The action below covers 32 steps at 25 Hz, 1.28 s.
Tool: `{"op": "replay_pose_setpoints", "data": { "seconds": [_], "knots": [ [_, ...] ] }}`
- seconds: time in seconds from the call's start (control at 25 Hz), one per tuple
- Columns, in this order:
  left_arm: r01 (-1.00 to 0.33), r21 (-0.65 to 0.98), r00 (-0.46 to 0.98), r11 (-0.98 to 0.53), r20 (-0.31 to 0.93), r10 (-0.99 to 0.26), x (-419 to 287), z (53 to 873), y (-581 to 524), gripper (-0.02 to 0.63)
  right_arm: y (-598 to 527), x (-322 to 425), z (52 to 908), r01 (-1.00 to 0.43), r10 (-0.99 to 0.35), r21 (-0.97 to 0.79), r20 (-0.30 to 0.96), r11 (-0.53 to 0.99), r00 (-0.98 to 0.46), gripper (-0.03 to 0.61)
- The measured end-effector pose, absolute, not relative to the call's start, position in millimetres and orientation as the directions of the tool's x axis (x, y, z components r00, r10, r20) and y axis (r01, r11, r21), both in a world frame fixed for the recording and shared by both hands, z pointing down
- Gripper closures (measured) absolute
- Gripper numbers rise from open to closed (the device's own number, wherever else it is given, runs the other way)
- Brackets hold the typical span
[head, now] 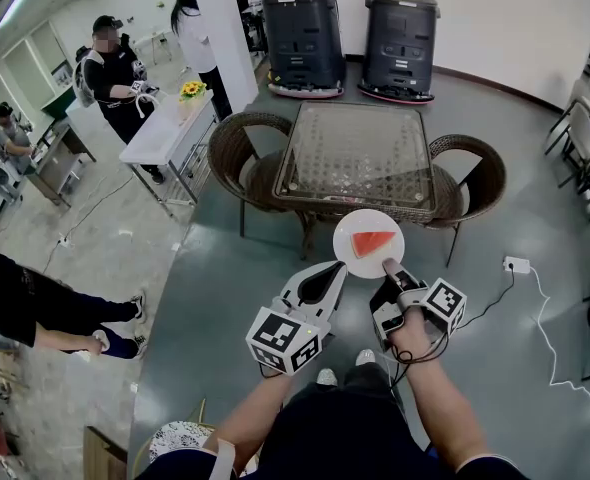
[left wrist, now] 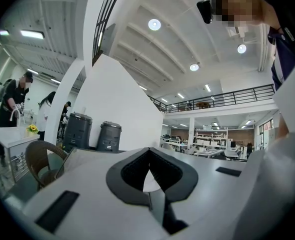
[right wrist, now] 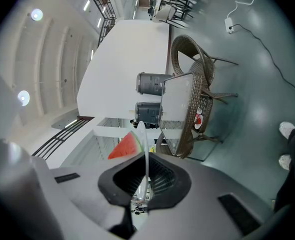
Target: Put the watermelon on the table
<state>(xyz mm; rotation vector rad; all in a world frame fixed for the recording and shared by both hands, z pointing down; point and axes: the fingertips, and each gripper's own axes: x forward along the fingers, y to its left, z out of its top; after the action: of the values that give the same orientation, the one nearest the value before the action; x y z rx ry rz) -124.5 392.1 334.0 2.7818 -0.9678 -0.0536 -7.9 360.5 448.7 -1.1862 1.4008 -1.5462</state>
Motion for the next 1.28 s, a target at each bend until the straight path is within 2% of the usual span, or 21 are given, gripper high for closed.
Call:
{"op": "replay_pose_setpoints", "data": {
  "seconds": [0.68,1.28],
  "knots": [
    [-0.638,0.207,0.765,-0.742,0.057,-0.641,-77.1,337.0,346.6,0.609,317.8,34.9,450.1,-0.128,-0.915,-0.978,0.202,-0.167,-0.349,0.568],
    [-0.681,0.187,0.730,-0.708,0.092,-0.677,-24.4,339.8,286.5,0.609,248.5,87.4,453.0,-0.128,-0.900,-0.977,0.209,-0.173,-0.382,0.568]
  ]
}}
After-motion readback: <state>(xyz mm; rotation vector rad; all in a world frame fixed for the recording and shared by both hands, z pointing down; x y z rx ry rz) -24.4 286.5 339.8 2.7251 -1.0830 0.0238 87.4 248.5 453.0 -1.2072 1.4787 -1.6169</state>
